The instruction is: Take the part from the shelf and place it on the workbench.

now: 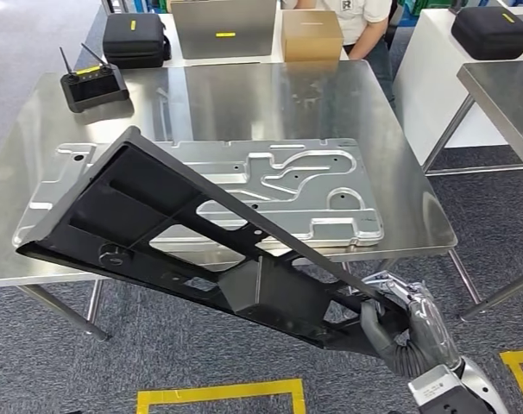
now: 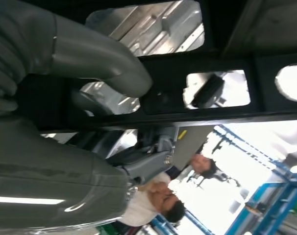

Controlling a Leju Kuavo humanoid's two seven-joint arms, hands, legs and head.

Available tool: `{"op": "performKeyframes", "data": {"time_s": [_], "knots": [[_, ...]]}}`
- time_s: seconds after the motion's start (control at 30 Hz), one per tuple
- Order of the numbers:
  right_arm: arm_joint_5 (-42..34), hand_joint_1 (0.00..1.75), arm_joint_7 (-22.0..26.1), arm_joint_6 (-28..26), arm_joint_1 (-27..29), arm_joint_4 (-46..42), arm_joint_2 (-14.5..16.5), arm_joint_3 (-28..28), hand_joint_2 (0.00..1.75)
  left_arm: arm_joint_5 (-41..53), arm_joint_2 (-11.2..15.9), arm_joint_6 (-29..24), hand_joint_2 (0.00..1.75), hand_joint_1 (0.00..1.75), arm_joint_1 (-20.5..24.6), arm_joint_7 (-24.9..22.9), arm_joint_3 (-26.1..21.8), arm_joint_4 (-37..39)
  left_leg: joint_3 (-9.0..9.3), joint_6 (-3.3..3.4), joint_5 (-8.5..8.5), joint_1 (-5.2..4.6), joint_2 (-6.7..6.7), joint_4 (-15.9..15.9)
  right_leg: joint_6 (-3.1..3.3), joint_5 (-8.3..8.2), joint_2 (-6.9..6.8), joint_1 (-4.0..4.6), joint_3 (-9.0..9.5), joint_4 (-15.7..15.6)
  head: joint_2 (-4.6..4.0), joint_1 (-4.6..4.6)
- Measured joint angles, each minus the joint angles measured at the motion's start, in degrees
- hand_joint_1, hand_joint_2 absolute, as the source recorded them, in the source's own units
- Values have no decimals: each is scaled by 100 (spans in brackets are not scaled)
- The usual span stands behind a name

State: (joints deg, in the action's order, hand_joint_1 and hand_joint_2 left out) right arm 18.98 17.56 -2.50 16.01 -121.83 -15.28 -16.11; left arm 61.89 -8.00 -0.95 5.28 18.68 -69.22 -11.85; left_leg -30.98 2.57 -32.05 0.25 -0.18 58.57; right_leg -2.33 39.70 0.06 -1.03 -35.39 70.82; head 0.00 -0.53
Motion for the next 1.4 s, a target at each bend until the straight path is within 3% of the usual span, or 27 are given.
{"op": "performKeyframes", "data": {"time_s": [0.03, 0.07, 0.17, 0.2, 0.27, 0.37, 0.43, 0.5, 0.53, 0.57, 0.6, 0.67, 0.7, 0.73, 0.8, 0.9, 0.93, 1.0, 1.03, 1.07, 1.1, 1.17, 1.2, 1.27, 1.4], "knots": [[4, 175, -1, 12, 7, 4, 1, 5, 175, -3, -2, 3, 175, 0, -2, 1, 0, 0, 55, -8, -45, 2, 0, -1, -12, -23, 0, -2, -182, 211, 0, 0], [9, 175, -2, 18, 11, 7, 2, 10, 175, -4, -2, 7, 175, 0, -3, 2, 0, 0, 121, -18, -93, 5, -1, -1, -24, -163, -1, -3, -270, 223, 0, 0], [15, 175, -2, 26, 9, 13, 5, 40, 175, -5, -2, 20, 175, 0, -2, 2, -1, 1, 334, -78, -257, 13, -4, 5, -43, -864, -8, 7, -69, -569, 0, 1], [18, 175, -2, 30, 8, 14, 7, 57, 175, -5, -2, 25, 175, 0, 3, 1, -1, 1, 363, -108, -300, 7, -6, 12, -23, -946, -10, 16, 14, -798, 1, 3], [27, 175, -5, 38, 12, 14, 10, 89, 175, -7, -2, 32, 175, 0, 10, -1, -2, 0, 360, -155, -339, -10, -3, 12, 54, -880, -1, 40, 57, -942, 1, 2], [35, 175, -8, 48, 26, -6, 17, 109, 175, -8, -4, 40, 175, 0, 31, -3, -2, -1, 365, -214, -428, -12, 2, 83, 175, -784, 1, 8, 131, -1006, 0, -3], [37, 175, -7, 55, 25, -17, 30, 109, 175, -9, -8, 42, 175, 0, 49, -2, -2, 1, 123, -265, -633, -1, 2, 583, 244, -726, -18, -13, 211, -1023, 0, -11], [36, 175, -7, 59, 31, -20, 45, 108, 175, -12, -8, 42, 175, 0, 39, -7, -4, 1, -373, -293, -847, 11, 2, 1356, 277, -662, -23, -11, 275, -1024, 0, -13], [37, 175, -7, 60, 39, -20, 52, 108, 175, -14, -8, 42, 175, 0, 25, -11, -7, 1, -581, -295, -849, 12, 2, 1609, 279, -629, -16, -8, 316, -1024, 0, -13], [40, 175, -7, 61, 46, -20, 60, 108, 175, -16, -8, 42, 175, 0, 11, -14, -9, 1, -704, -283, -732, 9, 1, 1671, 278, -590, -6, -4, 370, -1024, 0, -13], [44, 175, -7, 61, 53, -21, 69, 108, 175, -19, -8, 42, 175, 0, 1, -16, -13, 0, -723, -258, -495, 5, 1, 1512, 274, -545, 3, 2, 438, -1024, 0, -13], [54, 175, -6, 62, 62, -23, 87, 108, 175, -30, -5, 42, 175, 0, -4, -19, -21, -1, -581, -164, 34, -23, -1, 907, 259, -452, 11, 9, 576, -1037, 0, -11], [56, 175, -6, 64, 62, -24, 95, 108, 175, -37, -3, 42, 175, 0, -6, -22, -27, -1, -507, -114, 188, -48, -3, 674, 238, -418, 20, 7, 620, -1049, 0, -13], [58, 175, -5, 66, 64, -26, 103, 108, 175, -45, -2, 42, 175, 0, -6, -29, -33, -1, -460, -71, 232, -75, -4, 543, 210, -396, 24, 0, 641, -1065, 0, -14], [63, 175, -5, 69, 66, -29, 114, 111, 175, -53, -1, 42, 175, 0, -3, -37, -47, -1, -402, -12, 163, -110, -4, 414, 138, -383, 26, -8, 650, -1112, 0, -21], [67, 175, -4, 67, 63, -44, 118, 128, 175, -54, -1, 42, 175, 0, 5, -33, -69, -1, -228, 22, 93, -50, 3, 135, 57, -288, 6, -1, 615, -1005, 0, -21], [68, 175, -3, 67, 61, -48, 118, 136, 175, -54, -2, 42, 175, 0, 2, -33, -75, -1, -165, 24, 81, -28, 5, 79, 38, -185, 4, -3, 496, -767, 0, -19], [70, 175, -3, 68, 62, -48, 118, 146, 175, -54, -4, 42, 175, 0, -3, -34, -82, 1, -62, 28, 24, -23, 3, 45, 0, 34, 5, -8, 74, -59, 0, -17], [74, 175, -3, 69, 66, -48, 118, 150, 175, -54, -5, 42, 175, 0, -5, -34, -85, 1, -12, 20, -17, -21, 3, 45, -20, 61, 4, -12, -134, 222, 0, -17], [79, 175, -2, 71, 70, -47, 118, 152, 175, -55, -5, 42, 175, 0, -7, -34, -86, 0, 47, 10, -63, -18, 3, 45, -37, -28, 4, -14, -263, 324, 0, -17], [85, 175, -1, 72, 71, -46, 118, 156, 175, -55, -6, 42, 175, 0, -9, -35, -89, 0, 120, -4, -114, -12, 2, 45, -54, -230, 2, -16, -291, 214, 0, -17], [110, 175, 4, 71, 72, -44, 120, 162, 175, -58, -6, 42, 175, 0, -14, -37, -93, -1, 274, -44, -226, 3, -1, 43, -66, -743, -5, -12, -130, -390, 0, -17], [126, 175, 10, 64, 77, -47, 122, 167, 175, -61, -6, 42, 175, 0, -10, -42, -97, -1, 324, -74, -273, 2, -6, 52, -56, -901, -7, -1, -37, -654, 0, -17], [167, 175, 25, 42, 96, -62, 128, 196, 175, -67, -6, 42, 175, 0, -1, -49, -105, -1, 336, -115, -323, -14, -11, 70, 6, -904, -3, 17, 42, -875, 0, -15], [238, 175, 48, -38, 168, -120, 140, 326, 175, -93, -8, 41, 175, 0, -2, -33, -133, -1, 347, -96, -323, -32, -11, 69, 78, -826, 20, 14, 77, -954, 0, -18]]}}
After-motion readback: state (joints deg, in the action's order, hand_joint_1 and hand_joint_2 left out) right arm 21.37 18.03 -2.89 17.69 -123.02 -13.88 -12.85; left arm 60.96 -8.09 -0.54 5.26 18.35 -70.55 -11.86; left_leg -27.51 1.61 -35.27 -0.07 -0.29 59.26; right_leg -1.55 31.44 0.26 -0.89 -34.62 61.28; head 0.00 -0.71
